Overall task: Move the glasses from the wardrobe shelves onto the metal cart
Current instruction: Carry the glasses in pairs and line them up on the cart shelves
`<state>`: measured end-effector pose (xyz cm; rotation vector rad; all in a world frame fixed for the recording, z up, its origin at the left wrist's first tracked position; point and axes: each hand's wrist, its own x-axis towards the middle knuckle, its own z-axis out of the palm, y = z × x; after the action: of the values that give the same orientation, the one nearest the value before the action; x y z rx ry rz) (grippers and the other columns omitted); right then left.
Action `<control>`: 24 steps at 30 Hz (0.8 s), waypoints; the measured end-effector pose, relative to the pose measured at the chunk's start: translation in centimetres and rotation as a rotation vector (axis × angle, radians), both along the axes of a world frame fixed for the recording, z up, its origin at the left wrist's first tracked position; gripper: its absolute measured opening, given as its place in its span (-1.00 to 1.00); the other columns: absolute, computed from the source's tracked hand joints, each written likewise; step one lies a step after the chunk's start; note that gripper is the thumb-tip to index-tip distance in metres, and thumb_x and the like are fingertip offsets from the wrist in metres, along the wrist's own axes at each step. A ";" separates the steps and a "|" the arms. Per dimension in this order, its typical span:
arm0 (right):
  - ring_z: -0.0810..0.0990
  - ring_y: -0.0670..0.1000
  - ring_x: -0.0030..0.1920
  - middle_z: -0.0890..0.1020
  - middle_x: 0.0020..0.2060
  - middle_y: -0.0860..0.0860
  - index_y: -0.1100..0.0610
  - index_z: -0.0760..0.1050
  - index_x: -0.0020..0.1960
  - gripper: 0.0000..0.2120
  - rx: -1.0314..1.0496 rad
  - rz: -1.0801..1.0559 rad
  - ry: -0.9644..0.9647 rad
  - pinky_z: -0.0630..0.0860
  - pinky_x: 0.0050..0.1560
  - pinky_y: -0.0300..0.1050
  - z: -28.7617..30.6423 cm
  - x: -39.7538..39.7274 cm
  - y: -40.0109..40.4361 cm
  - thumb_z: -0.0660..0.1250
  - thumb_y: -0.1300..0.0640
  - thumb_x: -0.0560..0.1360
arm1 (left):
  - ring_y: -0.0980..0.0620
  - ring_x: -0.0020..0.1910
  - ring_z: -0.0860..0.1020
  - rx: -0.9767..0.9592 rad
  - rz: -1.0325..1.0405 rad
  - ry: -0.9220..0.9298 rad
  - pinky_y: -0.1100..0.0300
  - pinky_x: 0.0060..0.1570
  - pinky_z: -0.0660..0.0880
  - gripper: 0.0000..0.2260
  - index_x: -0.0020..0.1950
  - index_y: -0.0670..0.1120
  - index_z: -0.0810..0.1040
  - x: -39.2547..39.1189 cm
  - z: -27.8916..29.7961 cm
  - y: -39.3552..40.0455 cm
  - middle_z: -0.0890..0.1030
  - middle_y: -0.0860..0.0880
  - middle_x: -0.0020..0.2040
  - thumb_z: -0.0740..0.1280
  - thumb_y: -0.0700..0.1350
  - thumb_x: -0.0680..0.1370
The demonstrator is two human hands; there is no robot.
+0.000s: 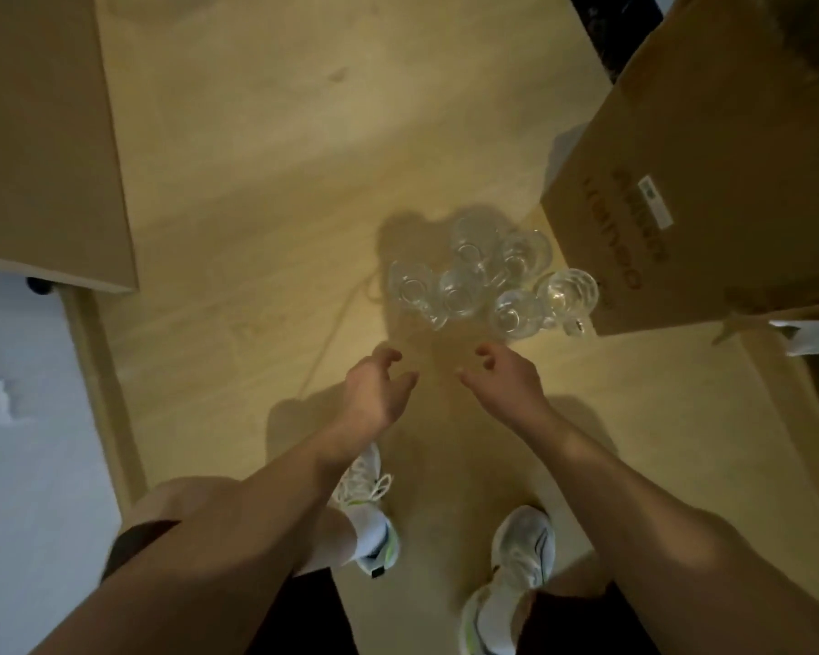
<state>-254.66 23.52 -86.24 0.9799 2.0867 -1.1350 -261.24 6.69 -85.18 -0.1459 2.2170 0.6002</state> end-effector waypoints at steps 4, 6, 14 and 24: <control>0.62 0.01 0.04 0.64 0.06 -0.02 0.06 0.56 0.28 -0.61 -0.192 -0.303 0.039 0.59 0.15 0.05 -11.7 -2.1 -0.9 0.46 -0.05 0.51 | -0.07 0.21 0.59 0.134 0.315 -0.037 0.05 0.29 0.50 -0.69 0.30 0.04 0.62 -2.2 -10.5 1.7 0.64 -0.05 0.25 0.40 0.05 0.58; 0.58 -0.03 -0.18 0.61 -0.08 -0.03 0.06 0.56 0.23 -0.67 -0.393 -0.544 0.053 0.62 -0.13 -0.01 -16.7 -3.4 -1.4 0.48 -0.01 0.51 | -0.06 0.20 0.60 0.187 0.423 -0.052 -0.04 0.30 0.51 -0.70 0.28 0.05 0.64 -3.0 -15.0 2.5 0.67 -0.04 0.20 0.41 0.04 0.56; 0.49 -0.06 -0.39 0.56 -0.22 0.07 0.15 0.63 0.19 -0.71 -0.786 -0.927 0.156 0.38 -0.41 -0.17 -24.9 -6.8 -2.9 0.43 0.01 0.55 | -0.01 -0.27 0.64 0.508 0.791 -0.210 0.16 -0.33 0.50 -0.74 0.24 -0.05 0.67 -4.1 -23.9 5.8 0.70 -0.09 -0.06 0.43 -0.03 0.57; 0.60 0.01 -0.15 0.69 -0.09 0.10 0.18 0.66 0.14 -0.81 -0.789 -1.022 0.234 0.47 -0.20 -0.12 -26.2 -7.1 -3.6 0.39 0.12 0.59 | 0.20 -0.46 0.58 0.638 0.930 -0.313 0.23 -0.36 0.40 -0.88 0.06 0.01 0.60 -5.5 -24.4 6.7 0.66 0.09 -0.28 0.26 -0.12 0.67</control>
<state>-261.74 19.96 -112.48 1.5347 0.9582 -2.3907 -266.75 13.39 -109.55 -0.8844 1.4683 1.6164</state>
